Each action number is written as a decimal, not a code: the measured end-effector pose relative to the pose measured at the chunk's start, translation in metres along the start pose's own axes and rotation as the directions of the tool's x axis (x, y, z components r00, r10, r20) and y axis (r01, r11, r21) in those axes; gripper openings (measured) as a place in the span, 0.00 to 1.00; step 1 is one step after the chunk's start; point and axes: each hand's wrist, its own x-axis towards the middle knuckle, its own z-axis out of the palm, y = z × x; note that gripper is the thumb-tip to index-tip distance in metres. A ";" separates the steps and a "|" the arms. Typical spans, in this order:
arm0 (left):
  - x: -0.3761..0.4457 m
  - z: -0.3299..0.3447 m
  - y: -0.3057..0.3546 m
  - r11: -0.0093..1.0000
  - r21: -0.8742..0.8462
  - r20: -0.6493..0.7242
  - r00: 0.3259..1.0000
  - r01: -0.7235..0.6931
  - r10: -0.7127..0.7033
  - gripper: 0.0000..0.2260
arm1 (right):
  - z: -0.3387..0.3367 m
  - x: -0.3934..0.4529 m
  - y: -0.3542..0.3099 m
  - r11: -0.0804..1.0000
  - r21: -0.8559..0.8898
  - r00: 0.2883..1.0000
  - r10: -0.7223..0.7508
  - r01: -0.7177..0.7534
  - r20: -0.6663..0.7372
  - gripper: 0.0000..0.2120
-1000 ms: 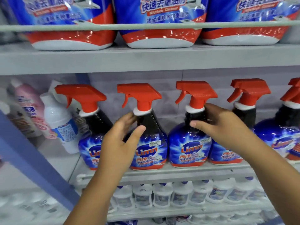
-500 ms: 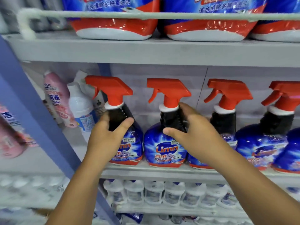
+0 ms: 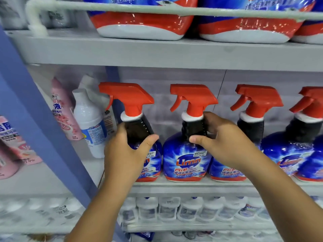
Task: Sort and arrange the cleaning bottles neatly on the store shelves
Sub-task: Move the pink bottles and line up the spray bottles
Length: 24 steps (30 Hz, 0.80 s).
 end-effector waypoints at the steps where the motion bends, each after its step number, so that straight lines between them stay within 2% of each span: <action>1: 0.000 0.000 -0.002 0.999 0.037 0.003 1.000 -0.027 0.027 0.23 | 0.001 0.000 0.001 1.000 0.002 1.000 0.000 0.000 -0.005 0.18; 4: 0.000 -0.003 -0.009 0.998 0.029 0.058 0.997 -0.047 0.045 0.26 | 0.009 -0.003 0.004 0.999 0.052 0.999 0.001 0.001 -0.043 0.19; 7: -0.002 -0.005 -0.016 0.999 -0.033 0.078 0.996 -0.031 0.034 0.27 | 0.023 -0.007 0.013 0.983 0.181 0.994 0.032 -0.013 -0.101 0.20; 10: -0.011 -0.006 -0.023 0.992 -0.120 0.039 0.999 0.022 -0.017 0.22 | 0.040 -0.018 0.019 0.941 0.338 0.985 0.057 0.000 -0.160 0.22; 12: -0.025 -0.010 -0.024 0.988 -0.152 0.005 0.999 0.037 -0.037 0.22 | 0.048 -0.032 0.019 0.942 0.335 0.969 0.075 0.008 -0.235 0.23; 15: -0.056 -0.025 -0.020 0.985 -0.173 -0.019 1.000 0.010 -0.014 0.24 | 0.056 -0.055 0.018 0.971 0.238 0.946 0.109 -0.035 -0.306 0.24; 17: -0.081 -0.041 -0.018 0.972 -0.227 0.013 0.998 0.061 -0.060 0.21 | 0.061 -0.070 0.012 0.959 0.270 0.937 0.167 -0.082 -0.308 0.27; 20: -0.115 -0.070 -0.017 0.904 -0.358 0.098 0.972 0.233 -0.212 0.19 | 0.068 -0.094 -0.004 0.922 0.373 0.939 0.213 -0.102 -0.270 0.26; 22: -0.127 -0.092 -0.023 0.883 -0.373 0.064 0.957 0.285 -0.282 0.16 | 0.077 -0.109 -0.018 0.868 0.486 0.946 0.235 -0.101 -0.223 0.24; 24: -0.136 -0.117 -0.032 0.901 -0.302 0.011 0.946 0.312 -0.324 0.16 | 0.090 -0.125 -0.033 0.826 0.551 0.963 0.230 -0.117 -0.140 0.24</action>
